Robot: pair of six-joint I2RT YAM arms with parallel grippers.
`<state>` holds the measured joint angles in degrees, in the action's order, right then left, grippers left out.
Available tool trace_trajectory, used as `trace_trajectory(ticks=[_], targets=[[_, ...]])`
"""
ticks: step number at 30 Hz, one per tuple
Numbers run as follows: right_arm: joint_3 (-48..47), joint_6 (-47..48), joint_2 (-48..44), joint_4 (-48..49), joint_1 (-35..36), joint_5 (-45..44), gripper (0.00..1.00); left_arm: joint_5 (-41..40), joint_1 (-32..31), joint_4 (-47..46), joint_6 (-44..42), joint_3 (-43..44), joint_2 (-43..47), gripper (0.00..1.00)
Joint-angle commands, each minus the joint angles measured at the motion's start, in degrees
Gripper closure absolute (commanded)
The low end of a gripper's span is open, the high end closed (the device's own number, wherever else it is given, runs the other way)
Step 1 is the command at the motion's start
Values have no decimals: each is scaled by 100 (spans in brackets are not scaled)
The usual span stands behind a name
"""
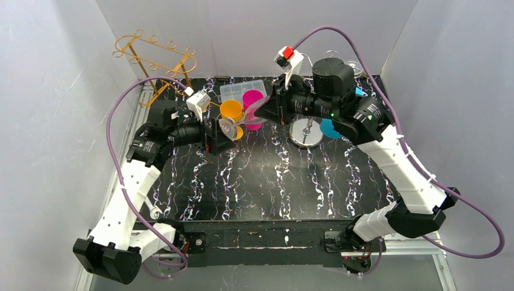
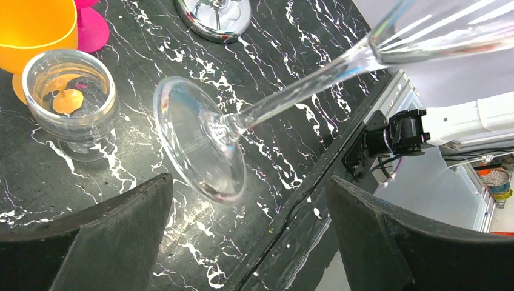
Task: Place the wine glass upside down on the wine glass rack
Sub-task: Turn the wine glass upside down at the wine rack.
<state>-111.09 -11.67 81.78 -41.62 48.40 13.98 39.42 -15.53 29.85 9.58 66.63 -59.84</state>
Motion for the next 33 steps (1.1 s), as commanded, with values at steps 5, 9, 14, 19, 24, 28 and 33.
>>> trace_trajectory(ticks=[5, 9, 14, 19, 24, 28, 33], targets=[[249, -294, -414, 910, 3, 369, 99, 139, 20, -278, -151, 29, 30, 22], [589, -428, -566, 1161, -1, 365, 99, 122, 15, -328, -355, 66, -40, 54], [1505, -856, -898, 1994, 3, 564, 99, -19, 15, -75, -599, 291, -225, 83], [2656, -1388, -1284, 2741, 28, 712, 95, -226, 16, 72, -1205, 421, -296, 100], [3233, -1505, -1701, 2683, 46, 514, 55, -433, 16, 360, -2089, 665, -374, 100], [3212, -1330, -1975, 2125, 46, 231, 22, -631, 16, 222, -2885, 655, -189, 100], [2844, -1063, -2034, 1076, 49, 237, 2, -734, 15, 170, -4015, 671, 22, 100]])
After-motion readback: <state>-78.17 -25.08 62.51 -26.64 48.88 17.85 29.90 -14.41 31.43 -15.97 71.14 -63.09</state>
